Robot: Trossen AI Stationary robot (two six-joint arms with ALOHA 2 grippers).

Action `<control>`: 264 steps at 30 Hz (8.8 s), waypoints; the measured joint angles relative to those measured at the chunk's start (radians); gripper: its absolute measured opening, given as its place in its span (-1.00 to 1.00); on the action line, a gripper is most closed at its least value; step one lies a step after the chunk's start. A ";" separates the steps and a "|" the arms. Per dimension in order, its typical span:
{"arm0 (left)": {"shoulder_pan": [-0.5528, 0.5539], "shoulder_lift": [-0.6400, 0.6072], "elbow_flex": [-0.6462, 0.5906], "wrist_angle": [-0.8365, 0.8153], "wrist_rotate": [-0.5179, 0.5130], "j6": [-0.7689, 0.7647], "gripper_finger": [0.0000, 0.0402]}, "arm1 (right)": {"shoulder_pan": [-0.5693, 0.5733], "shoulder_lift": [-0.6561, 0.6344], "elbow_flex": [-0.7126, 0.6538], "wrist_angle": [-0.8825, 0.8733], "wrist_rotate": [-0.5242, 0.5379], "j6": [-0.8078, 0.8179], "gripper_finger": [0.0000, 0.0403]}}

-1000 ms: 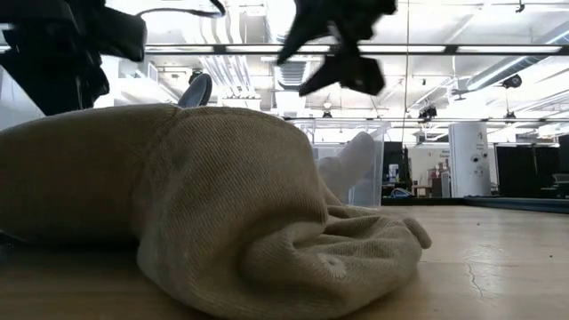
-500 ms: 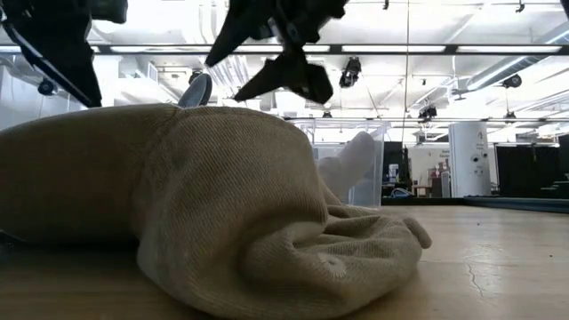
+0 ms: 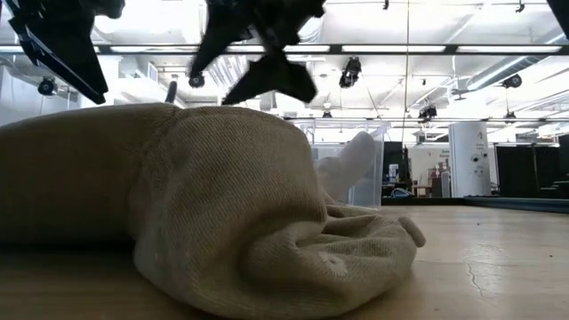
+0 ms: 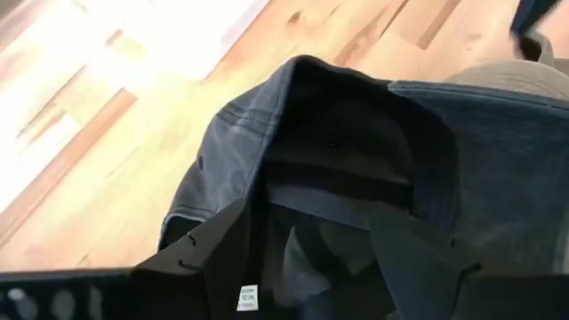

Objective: Pick & Place hat
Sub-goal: Put the left dark gray cap into the left transparent bin, then put the left brown cap into the right transparent bin

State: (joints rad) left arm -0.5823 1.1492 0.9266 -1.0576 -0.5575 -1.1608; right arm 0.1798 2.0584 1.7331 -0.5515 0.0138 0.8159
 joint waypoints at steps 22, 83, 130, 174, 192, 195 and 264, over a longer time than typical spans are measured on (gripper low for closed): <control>-0.002 -0.005 -0.021 0.070 0.023 -0.030 0.12 | 0.010 0.087 0.014 0.124 -0.123 0.051 0.04; 0.094 -0.005 0.361 0.055 -0.925 0.007 0.12 | -0.161 -0.355 0.011 0.288 0.644 -0.125 -0.94; 0.391 -0.145 0.362 0.858 -0.363 0.649 0.12 | -0.274 -0.449 0.012 0.382 0.554 -0.368 -0.94; 0.555 -0.063 0.429 0.458 -0.436 0.751 -0.96 | -0.302 -0.402 0.011 0.120 0.431 -0.228 -0.50; 0.586 0.165 0.454 0.020 -0.801 1.686 -0.93 | -0.283 -0.545 0.011 -0.280 0.436 -0.269 -0.28; 0.627 0.196 0.454 0.017 -0.888 1.849 -0.92 | -0.282 -0.564 0.011 -0.298 0.438 -0.266 -0.31; 0.383 0.262 0.468 0.048 -0.597 1.612 -0.31 | -0.276 -0.639 -0.052 -0.633 0.274 -0.115 -0.65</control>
State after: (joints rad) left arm -0.1991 1.4112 1.3943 -1.0094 -1.1543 0.4509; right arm -0.0965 1.4189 1.6807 -1.1848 0.2881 0.7006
